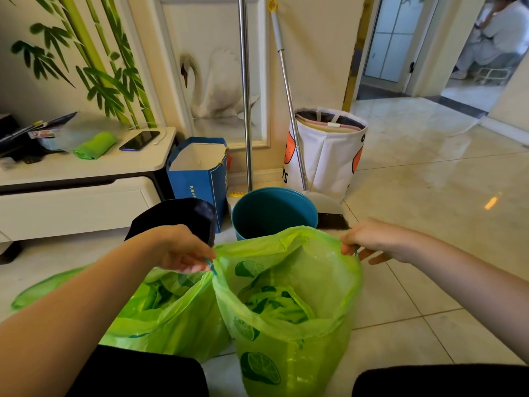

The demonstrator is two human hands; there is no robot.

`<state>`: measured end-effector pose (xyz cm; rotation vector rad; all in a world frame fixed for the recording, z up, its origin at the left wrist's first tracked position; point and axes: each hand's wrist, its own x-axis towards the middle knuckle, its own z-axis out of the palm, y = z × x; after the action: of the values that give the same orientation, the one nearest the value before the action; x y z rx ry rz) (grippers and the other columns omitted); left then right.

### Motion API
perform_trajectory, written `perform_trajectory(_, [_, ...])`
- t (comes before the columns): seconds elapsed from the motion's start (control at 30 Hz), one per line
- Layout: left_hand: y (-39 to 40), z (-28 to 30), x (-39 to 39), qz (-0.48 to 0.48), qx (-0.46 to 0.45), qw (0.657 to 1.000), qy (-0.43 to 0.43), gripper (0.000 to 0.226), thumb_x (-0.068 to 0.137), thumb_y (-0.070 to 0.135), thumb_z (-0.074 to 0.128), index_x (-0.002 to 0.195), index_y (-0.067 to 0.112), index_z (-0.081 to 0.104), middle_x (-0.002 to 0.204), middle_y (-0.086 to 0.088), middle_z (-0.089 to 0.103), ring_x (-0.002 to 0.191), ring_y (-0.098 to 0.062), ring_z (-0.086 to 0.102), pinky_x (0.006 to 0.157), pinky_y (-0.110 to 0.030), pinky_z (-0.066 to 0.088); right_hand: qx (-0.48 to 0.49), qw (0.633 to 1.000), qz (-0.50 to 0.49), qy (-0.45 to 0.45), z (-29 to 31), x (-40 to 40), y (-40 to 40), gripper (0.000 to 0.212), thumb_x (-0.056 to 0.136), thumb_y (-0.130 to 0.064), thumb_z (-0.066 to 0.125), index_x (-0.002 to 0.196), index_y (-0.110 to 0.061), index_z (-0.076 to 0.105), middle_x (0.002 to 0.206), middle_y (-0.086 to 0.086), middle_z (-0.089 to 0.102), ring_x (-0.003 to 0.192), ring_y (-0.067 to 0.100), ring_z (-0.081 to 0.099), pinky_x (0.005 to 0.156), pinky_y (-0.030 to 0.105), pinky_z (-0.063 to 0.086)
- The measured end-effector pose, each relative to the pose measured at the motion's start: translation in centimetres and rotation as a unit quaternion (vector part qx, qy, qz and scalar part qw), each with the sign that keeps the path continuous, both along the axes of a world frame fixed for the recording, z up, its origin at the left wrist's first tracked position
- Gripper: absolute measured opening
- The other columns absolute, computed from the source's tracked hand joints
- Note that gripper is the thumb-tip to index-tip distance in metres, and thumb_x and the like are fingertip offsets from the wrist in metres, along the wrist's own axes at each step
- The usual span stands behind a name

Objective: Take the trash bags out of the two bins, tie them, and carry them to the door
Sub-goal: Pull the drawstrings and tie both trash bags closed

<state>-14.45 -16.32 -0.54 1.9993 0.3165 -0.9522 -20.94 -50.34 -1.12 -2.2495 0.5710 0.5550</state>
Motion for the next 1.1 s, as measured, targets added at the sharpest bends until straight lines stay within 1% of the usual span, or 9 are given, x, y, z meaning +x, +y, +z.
perform_trajectory(0.1, [0.3, 1.2, -0.4, -0.019, -0.055, 0.996, 0.063, 0.011, 0.079, 0.008, 0.069, 0.082, -0.002, 0.067, 0.060, -0.013, 0.066, 0.048, -0.014, 0.063, 0.047, -0.020, 0.054, -0.048, 0.998, -0.032, -0.031, 0.9, 0.2, -0.3, 0.017, 0.085, -0.017, 0.058, 0.081, -0.009, 0.072, 0.090, 0.003, 0.066, 0.070, 0.017, 0.058, 0.066, 0.028, 0.042])
perform_trajectory(0.17, [0.2, 2.0, -0.5, -0.021, -0.096, 0.995, 0.035, 0.009, 0.076, 0.012, 0.071, 0.072, 0.005, 0.069, 0.062, -0.009, 0.065, 0.055, -0.016, 0.068, 0.050, -0.021, 0.056, -0.037, 0.997, -0.044, -0.060, 1.7, 0.2, -0.3, 0.019, 0.085, -0.018, 0.057, 0.072, -0.010, 0.069, 0.082, 0.002, 0.065, 0.068, 0.017, 0.057, 0.067, 0.028, 0.042])
perform_trajectory(0.3, [-1.5, 3.4, -1.0, -0.006, -0.186, 0.980, -0.065, 0.008, 0.074, 0.017, 0.074, 0.069, 0.012, 0.072, 0.076, -0.009, 0.063, 0.064, -0.016, 0.062, 0.056, -0.023, 0.053, 0.134, 0.978, -0.101, -0.126, 4.1, 0.3, 0.5, 0.027, 0.086, -0.020, 0.057, 0.060, -0.014, 0.058, 0.064, 0.002, 0.063, 0.063, 0.016, 0.062, 0.064, 0.027, 0.045])
perform_trajectory(0.43, [-3.9, 5.2, -2.1, 0.028, -0.264, 0.946, -0.187, 0.011, 0.087, 0.015, 0.064, 0.083, 0.010, 0.073, 0.068, -0.003, 0.061, 0.060, -0.012, 0.055, 0.062, -0.024, 0.046, 0.265, 0.934, -0.104, -0.215, 7.4, -0.1, 2.7, 0.031, 0.089, -0.017, 0.054, 0.059, -0.013, 0.051, 0.054, 0.002, 0.058, 0.053, 0.017, 0.058, 0.058, 0.025, 0.048])
perform_trajectory(0.6, [-5.8, 7.1, -2.8, 0.045, -0.352, 0.896, -0.265, 0.013, 0.088, 0.016, 0.062, 0.092, 0.011, 0.073, 0.074, -0.001, 0.063, 0.065, -0.013, 0.051, 0.056, -0.018, 0.048, 0.147, 0.912, -0.009, -0.383, 11.1, -1.6, 4.7, 0.028, 0.088, -0.018, 0.055, 0.065, -0.007, 0.065, 0.066, 0.006, 0.064, 0.052, 0.011, 0.057, 0.058, 0.023, 0.051])
perform_trajectory(0.7, [-6.8, 8.0, -2.9, 0.057, -0.413, 0.866, -0.275, 0.014, 0.089, 0.016, 0.061, 0.096, 0.010, 0.071, 0.073, 0.001, 0.063, 0.062, -0.011, 0.053, 0.058, -0.020, 0.049, 0.214, 0.876, -0.035, -0.431, 12.2, -1.9, 5.4, 0.027, 0.089, -0.019, 0.054, 0.068, -0.005, 0.065, 0.069, 0.011, 0.060, 0.051, 0.014, 0.052, 0.058, 0.030, 0.053])
perform_trajectory(0.87, [-7.2, 7.2, -2.6, 0.070, -0.322, 0.900, -0.285, 0.015, 0.088, 0.016, 0.063, 0.099, 0.009, 0.071, 0.077, 0.000, 0.067, 0.057, -0.010, 0.055, 0.058, -0.020, 0.050, 0.193, 0.910, -0.049, -0.364, 11.2, -1.6, 6.4, 0.021, 0.090, -0.016, 0.054, 0.075, -0.007, 0.066, 0.069, 0.004, 0.064, 0.056, 0.017, 0.052, 0.053, 0.028, 0.050])
perform_trajectory(0.97, [-7.7, 7.3, -2.6, 0.062, -0.315, 0.899, -0.297, 0.017, 0.088, 0.017, 0.063, 0.100, 0.009, 0.072, 0.080, -0.002, 0.067, 0.058, -0.012, 0.057, 0.065, -0.026, 0.050, 0.175, 0.919, -0.028, -0.353, 10.8, -1.3, 6.8, 0.022, 0.092, -0.017, 0.053, 0.080, -0.005, 0.067, 0.073, 0.007, 0.066, 0.060, 0.017, 0.058, 0.059, 0.029, 0.056])
perform_trajectory(1.1, [-8.4, 7.3, -3.0, 0.061, -0.287, 0.895, -0.337, 0.019, 0.092, 0.015, 0.058, 0.103, 0.008, 0.072, 0.087, -0.008, 0.071, 0.055, -0.012, 0.065, 0.057, -0.021, 0.055, 0.190, 0.921, -0.015, -0.341, 10.6, -1.0, 7.6, 0.023, 0.093, -0.015, 0.053, 0.081, -0.001, 0.067, 0.074, 0.011, 0.065, 0.062, 0.017, 0.061, 0.061, 0.026, 0.058])
